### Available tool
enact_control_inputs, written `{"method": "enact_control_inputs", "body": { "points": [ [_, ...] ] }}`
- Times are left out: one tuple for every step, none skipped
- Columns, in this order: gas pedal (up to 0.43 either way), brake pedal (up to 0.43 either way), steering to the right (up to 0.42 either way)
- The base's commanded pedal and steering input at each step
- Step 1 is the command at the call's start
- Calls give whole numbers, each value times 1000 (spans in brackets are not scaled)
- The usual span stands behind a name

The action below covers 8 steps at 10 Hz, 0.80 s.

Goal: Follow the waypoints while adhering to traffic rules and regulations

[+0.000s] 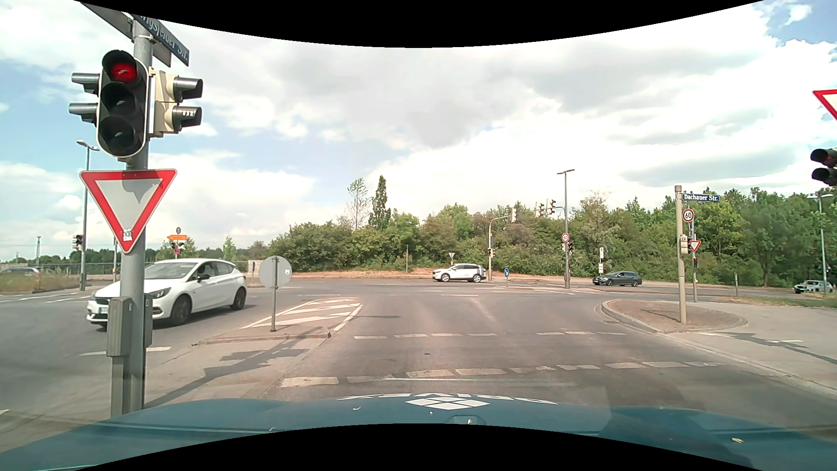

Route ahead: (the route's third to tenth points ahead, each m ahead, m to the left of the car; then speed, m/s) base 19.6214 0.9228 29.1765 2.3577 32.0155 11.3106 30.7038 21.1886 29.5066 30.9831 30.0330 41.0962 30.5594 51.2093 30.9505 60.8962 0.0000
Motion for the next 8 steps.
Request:
{"method": "enact_control_inputs", "body": {
  "points": [
    [0, 348, -26],
    [0, 348, -26],
    [0, 348, -25],
    [0, 348, -25],
    [0, 348, -26],
    [0, 348, -25],
    [0, 348, -25],
    [0, 348, -26]
  ]
}}
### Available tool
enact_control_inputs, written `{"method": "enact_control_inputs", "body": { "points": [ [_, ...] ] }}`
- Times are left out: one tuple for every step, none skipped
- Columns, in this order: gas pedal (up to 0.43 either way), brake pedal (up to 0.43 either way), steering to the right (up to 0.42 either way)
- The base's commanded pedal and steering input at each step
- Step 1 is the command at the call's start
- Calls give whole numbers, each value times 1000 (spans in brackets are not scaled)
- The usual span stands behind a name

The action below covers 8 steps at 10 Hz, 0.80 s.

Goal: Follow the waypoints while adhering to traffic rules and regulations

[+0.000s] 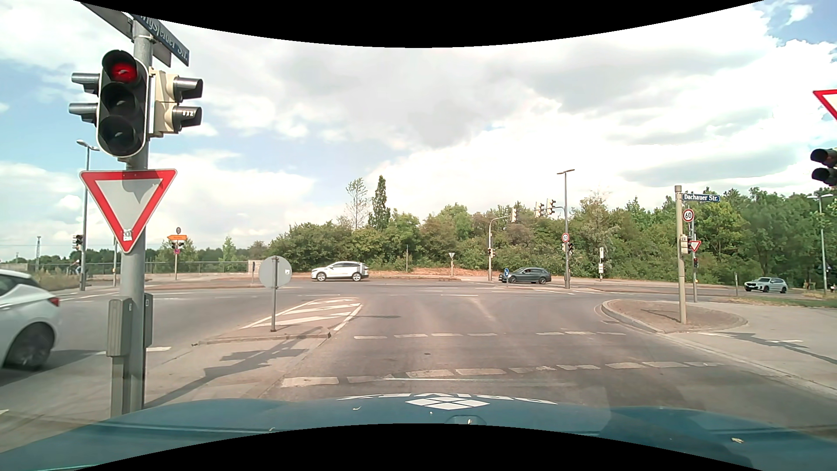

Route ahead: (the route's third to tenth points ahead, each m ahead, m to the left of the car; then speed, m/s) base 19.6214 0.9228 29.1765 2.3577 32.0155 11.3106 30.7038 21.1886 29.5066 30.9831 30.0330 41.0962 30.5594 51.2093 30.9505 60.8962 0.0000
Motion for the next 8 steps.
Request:
{"method": "enact_control_inputs", "body": {
  "points": [
    [0, 348, -26],
    [0, 348, -25],
    [0, 348, -26],
    [0, 348, -26],
    [0, 348, -25],
    [0, 348, -26],
    [0, 348, -26],
    [0, 348, -25]
  ]
}}
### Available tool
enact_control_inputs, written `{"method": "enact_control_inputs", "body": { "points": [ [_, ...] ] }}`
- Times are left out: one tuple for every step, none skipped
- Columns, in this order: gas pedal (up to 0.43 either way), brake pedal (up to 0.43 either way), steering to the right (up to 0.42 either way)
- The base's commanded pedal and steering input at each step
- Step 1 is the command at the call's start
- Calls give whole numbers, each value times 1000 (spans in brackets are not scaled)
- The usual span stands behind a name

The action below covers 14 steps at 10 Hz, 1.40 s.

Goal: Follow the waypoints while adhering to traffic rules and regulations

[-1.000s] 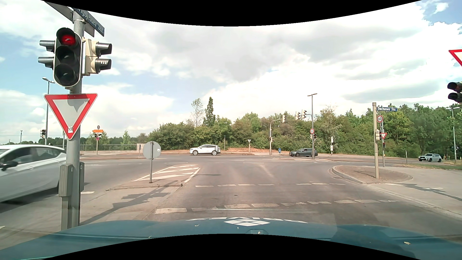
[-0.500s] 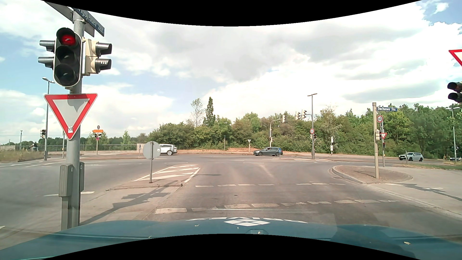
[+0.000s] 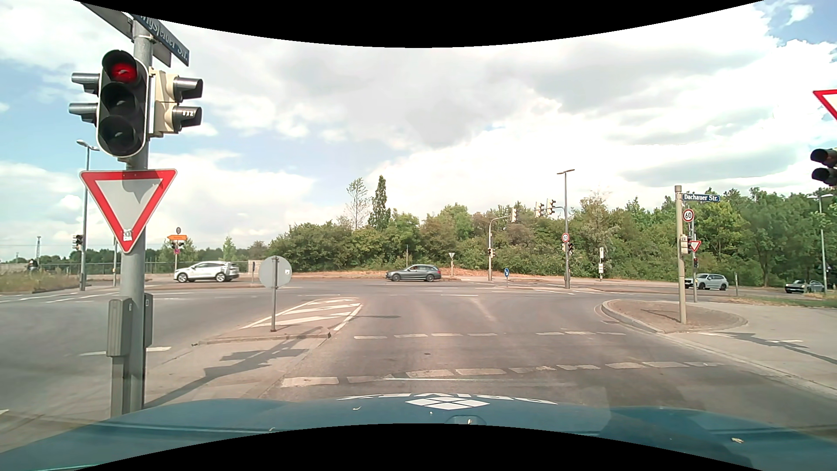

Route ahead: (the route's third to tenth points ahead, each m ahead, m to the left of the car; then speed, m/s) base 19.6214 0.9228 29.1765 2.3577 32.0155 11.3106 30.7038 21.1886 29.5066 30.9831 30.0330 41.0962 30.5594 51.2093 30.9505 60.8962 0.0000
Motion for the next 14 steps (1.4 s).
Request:
{"method": "enact_control_inputs", "body": {
  "points": [
    [0, 348, -26],
    [0, 348, -26],
    [0, 348, -26],
    [0, 348, -25],
    [0, 348, -25],
    [0, 348, -26],
    [0, 348, -25],
    [0, 348, -25],
    [0, 348, -26],
    [0, 348, -26],
    [0, 348, -25],
    [0, 348, -25],
    [0, 348, -26],
    [0, 348, -26]
  ]
}}
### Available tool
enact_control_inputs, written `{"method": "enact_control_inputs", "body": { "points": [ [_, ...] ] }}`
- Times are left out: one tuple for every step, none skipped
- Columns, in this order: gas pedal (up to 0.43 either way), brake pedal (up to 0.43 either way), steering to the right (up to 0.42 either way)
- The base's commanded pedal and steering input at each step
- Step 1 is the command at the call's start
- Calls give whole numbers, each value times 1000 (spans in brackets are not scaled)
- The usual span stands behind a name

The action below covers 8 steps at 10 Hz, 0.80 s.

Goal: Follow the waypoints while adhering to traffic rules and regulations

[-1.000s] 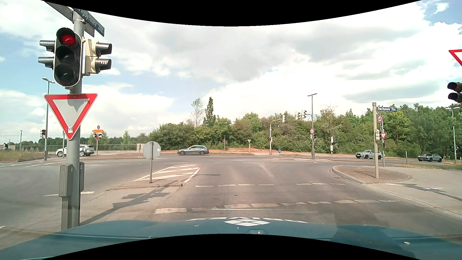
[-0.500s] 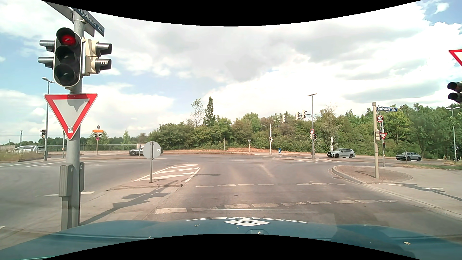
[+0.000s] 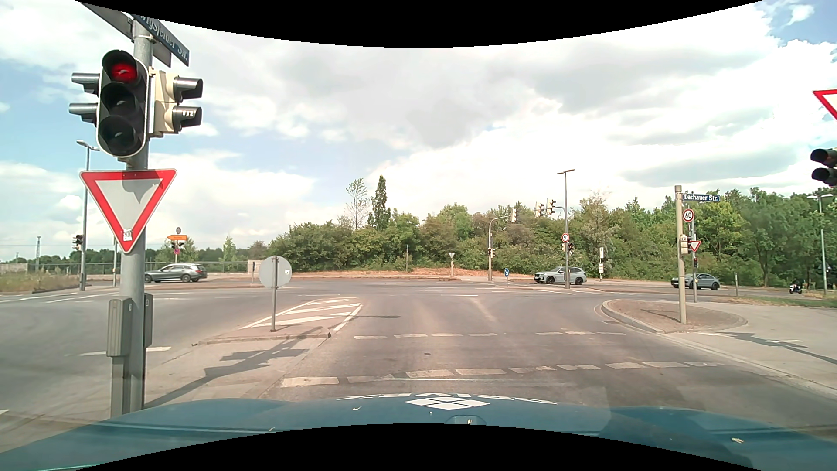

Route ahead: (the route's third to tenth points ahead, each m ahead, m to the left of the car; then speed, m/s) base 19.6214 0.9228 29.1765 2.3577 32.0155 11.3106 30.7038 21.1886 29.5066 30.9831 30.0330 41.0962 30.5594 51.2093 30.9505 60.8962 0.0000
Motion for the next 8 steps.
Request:
{"method": "enact_control_inputs", "body": {
  "points": [
    [0, 348, -25],
    [0, 348, -25],
    [0, 348, -25],
    [0, 348, -26],
    [0, 348, -26],
    [0, 348, -25],
    [0, 348, -25],
    [0, 348, -26]
  ]
}}
